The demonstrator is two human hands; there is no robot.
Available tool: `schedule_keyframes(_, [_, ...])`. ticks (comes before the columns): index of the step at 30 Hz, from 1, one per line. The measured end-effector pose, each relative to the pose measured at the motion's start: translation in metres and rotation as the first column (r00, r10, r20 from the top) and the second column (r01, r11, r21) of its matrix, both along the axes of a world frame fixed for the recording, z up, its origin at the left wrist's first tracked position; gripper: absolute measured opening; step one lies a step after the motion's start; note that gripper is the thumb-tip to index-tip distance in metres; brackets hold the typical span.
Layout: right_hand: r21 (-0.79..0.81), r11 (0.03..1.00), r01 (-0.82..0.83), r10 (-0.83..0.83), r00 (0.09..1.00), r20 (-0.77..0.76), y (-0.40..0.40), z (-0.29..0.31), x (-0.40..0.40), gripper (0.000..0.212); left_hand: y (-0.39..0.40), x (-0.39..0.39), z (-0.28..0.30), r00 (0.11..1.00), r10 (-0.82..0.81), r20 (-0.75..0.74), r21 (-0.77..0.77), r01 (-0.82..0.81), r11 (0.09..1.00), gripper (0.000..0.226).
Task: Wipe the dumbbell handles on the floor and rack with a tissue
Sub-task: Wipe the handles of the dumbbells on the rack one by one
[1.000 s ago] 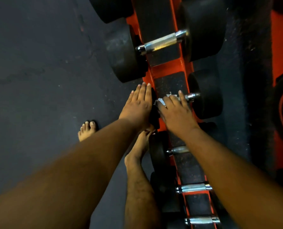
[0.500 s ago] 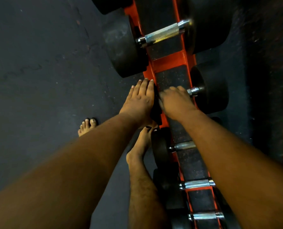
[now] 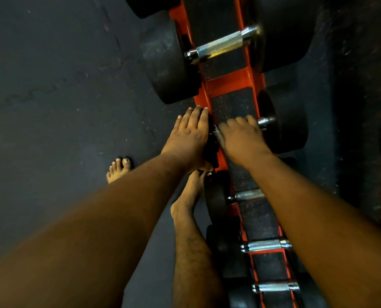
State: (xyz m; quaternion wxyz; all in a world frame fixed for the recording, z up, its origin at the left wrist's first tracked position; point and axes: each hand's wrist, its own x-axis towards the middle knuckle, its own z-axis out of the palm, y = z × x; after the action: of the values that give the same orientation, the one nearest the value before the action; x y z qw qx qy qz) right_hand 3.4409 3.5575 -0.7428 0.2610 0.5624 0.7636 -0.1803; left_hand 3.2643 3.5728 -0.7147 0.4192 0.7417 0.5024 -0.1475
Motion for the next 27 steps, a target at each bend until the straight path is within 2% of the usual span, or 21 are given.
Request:
schedule_keyframes(3, [0.045, 0.997, -0.055, 0.055, 0.998, -0.006, -0.032, 0.008, 0.024, 0.055, -0.001, 0.001, -0.002, 1.0, 0.01, 0.005, -0.009, -0.01, 1.0, 0.153])
schedule_keyframes(5, [0.045, 0.998, -0.038, 0.037, 0.999, 0.017, -0.021, 0.006, 0.024, 0.057, -0.001, 0.001, -0.003, 1.0, 0.014, 0.005, -0.004, -0.014, 1.0, 0.154])
schedule_keyframes(9, [-0.115, 0.99, 0.079, -0.064, 0.99, 0.125, 0.021, 0.004, 0.006, 0.065, 0.0, -0.001, -0.002, 1.0, 0.008, 0.016, -0.011, -0.008, 1.0, 0.156])
schedule_keyframes(12, [-0.05, 0.996, 0.075, -0.07, 0.993, 0.094, -0.001, 0.013, 0.018, 0.069, 0.001, -0.001, 0.0, 1.0, 0.01, 0.018, -0.012, -0.01, 1.0, 0.155])
schedule_keyframes(14, [-0.023, 1.0, 0.017, -0.015, 0.993, 0.119, -0.02, 0.018, 0.025, 0.083, 0.001, 0.0, 0.0, 1.0, 0.015, 0.018, -0.015, -0.015, 1.0, 0.155])
schedule_keyframes(17, [-0.129, 0.988, 0.083, -0.055, 0.978, 0.203, 0.008, 0.016, 0.015, 0.092, 0.001, -0.001, -0.002, 1.0, 0.01, 0.018, -0.023, -0.01, 1.0, 0.155])
schedule_keyframes(19, [-0.25, 0.96, 0.125, -0.068, 0.972, 0.226, 0.037, 0.013, 0.006, 0.088, 0.001, -0.001, -0.002, 1.0, 0.006, 0.016, -0.022, -0.005, 1.0, 0.156])
schedule_keyframes(21, [-0.304, 0.951, 0.057, -0.01, 0.988, 0.155, 0.048, 0.012, 0.003, 0.074, 0.002, -0.001, -0.002, 1.0, 0.0, 0.013, -0.021, 0.0, 1.0, 0.157])
schedule_keyframes(25, [-0.227, 0.971, -0.081, 0.068, 0.996, -0.063, 0.018, 0.016, 0.002, 0.044, 0.003, 0.0, 0.0, 1.0, 0.002, 0.02, -0.028, -0.002, 1.0, 0.154])
schedule_keyframes(27, [-0.173, 0.978, -0.115, 0.101, 0.991, -0.088, -0.004, 0.021, -0.002, 0.05, 0.003, 0.0, 0.001, 1.0, 0.003, 0.021, -0.028, -0.003, 1.0, 0.154])
